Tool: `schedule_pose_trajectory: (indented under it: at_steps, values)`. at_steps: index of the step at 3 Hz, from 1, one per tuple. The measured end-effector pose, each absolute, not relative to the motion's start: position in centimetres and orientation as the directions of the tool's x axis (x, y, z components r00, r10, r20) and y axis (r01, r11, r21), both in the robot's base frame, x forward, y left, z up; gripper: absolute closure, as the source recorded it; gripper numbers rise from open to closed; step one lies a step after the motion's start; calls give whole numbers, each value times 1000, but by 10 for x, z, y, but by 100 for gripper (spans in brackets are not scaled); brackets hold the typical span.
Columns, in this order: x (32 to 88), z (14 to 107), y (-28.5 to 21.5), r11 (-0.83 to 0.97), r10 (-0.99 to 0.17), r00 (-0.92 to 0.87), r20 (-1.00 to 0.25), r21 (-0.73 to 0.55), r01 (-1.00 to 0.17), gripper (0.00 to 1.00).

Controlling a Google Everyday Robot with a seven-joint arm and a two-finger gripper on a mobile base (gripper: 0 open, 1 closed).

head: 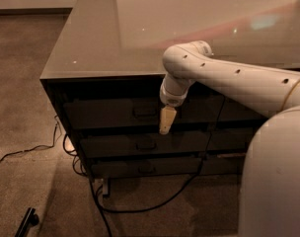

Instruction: Open top drawer

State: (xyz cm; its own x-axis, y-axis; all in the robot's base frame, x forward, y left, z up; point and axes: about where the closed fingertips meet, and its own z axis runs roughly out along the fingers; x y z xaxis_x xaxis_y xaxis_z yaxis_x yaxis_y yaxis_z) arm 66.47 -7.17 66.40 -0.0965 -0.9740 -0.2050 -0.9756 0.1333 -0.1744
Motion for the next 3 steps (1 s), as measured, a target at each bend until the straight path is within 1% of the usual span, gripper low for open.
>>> schedule_pose_trajectory:
  at_steps: [1, 2, 3]
  values:
    - [667, 659, -54, 88, -979, -54, -196, -169, -982, 19]
    - [658, 655, -47, 64, -984, -35, -177, -160, -985, 42]
    - [638, 655, -53, 56, -989, -34, -146, -147, -988, 65]
